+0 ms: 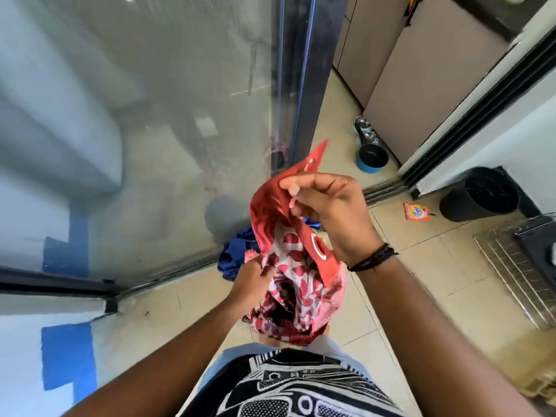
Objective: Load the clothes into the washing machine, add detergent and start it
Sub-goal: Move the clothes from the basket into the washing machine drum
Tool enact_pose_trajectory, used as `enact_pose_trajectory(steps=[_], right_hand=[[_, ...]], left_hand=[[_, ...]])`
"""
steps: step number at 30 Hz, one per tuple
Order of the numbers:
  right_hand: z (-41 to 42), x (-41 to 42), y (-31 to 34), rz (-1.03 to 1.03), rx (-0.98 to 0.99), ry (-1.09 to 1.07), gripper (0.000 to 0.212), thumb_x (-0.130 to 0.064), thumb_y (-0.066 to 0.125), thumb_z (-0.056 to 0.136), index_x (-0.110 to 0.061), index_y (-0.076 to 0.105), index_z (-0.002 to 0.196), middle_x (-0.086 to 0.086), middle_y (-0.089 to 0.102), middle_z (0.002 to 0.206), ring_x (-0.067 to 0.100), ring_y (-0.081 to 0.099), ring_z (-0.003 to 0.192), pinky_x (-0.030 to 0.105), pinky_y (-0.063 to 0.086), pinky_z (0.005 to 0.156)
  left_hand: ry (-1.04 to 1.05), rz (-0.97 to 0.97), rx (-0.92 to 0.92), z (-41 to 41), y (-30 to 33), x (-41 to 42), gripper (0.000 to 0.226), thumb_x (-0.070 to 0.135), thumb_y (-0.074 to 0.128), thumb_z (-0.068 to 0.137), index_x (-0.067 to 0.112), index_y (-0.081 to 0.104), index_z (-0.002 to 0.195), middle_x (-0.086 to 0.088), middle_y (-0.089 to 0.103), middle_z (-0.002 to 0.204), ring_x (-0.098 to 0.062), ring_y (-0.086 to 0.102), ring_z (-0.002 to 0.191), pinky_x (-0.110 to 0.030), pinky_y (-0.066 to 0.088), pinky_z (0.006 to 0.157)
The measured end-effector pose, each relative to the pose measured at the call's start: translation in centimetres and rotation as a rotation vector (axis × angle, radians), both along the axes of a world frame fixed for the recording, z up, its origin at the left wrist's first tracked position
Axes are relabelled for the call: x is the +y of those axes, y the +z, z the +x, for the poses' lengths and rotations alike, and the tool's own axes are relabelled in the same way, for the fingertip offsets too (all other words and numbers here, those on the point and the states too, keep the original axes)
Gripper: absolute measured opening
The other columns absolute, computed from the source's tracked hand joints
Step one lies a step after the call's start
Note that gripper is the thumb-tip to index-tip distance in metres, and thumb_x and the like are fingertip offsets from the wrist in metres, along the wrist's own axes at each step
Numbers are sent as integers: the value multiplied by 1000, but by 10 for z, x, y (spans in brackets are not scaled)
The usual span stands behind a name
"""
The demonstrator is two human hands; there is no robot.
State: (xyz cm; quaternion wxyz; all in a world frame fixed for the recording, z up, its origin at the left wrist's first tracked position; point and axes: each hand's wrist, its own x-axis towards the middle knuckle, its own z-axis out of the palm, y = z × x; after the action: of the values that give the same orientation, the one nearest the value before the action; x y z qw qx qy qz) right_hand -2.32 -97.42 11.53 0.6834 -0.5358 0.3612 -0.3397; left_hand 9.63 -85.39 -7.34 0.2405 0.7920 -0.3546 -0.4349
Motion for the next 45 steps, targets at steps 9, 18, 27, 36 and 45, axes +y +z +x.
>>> enact_pose_trajectory(steps=[9, 18, 27, 36, 45], right_hand=[[-36, 46, -85, -109, 569, 137, 76, 0, 65, 78, -31, 42, 143, -3, 52, 136, 5, 60, 105, 26, 54, 78], [-41, 43, -150, 22, 871, 184, 14, -35, 78, 83, -33, 64, 86, -11, 66, 81, 9, 60, 71, 30, 54, 70], [-34, 50, -153, 137, 860, 132, 15, -16, 57, 94, -10, 62, 107, 6, 71, 101, 23, 60, 84, 57, 44, 93], [-5, 42, -62, -76, 430, 60, 31, -4, 53, 89, -28, 72, 87, -6, 75, 97, 12, 68, 99, 33, 54, 92], [16, 14, 52, 198, -190, -240, 26, 15, 47, 89, 6, 71, 96, 22, 73, 102, 37, 70, 100, 52, 56, 93]], left_hand=[[235, -299, 96, -4, 46, -15, 58, 56, 49, 91, -1, 61, 84, -15, 66, 74, -25, 61, 66, -45, 48, 68], [240, -731, 321, -20, 208, -55, 34, 32, 64, 94, 2, 63, 77, -25, 70, 83, -43, 69, 82, -55, 56, 79], [418, -577, 90, 27, 143, -60, 10, 20, 77, 80, 20, 68, 86, 6, 75, 85, -13, 72, 84, -40, 59, 83], [74, -114, 42, 10, 59, 1, 32, -3, 61, 94, -4, 62, 126, -11, 64, 122, -24, 59, 116, -16, 39, 85], [470, -89, 501, -6, 124, -10, 34, 18, 33, 109, -2, 58, 121, -22, 67, 118, -31, 62, 111, -29, 53, 90]])
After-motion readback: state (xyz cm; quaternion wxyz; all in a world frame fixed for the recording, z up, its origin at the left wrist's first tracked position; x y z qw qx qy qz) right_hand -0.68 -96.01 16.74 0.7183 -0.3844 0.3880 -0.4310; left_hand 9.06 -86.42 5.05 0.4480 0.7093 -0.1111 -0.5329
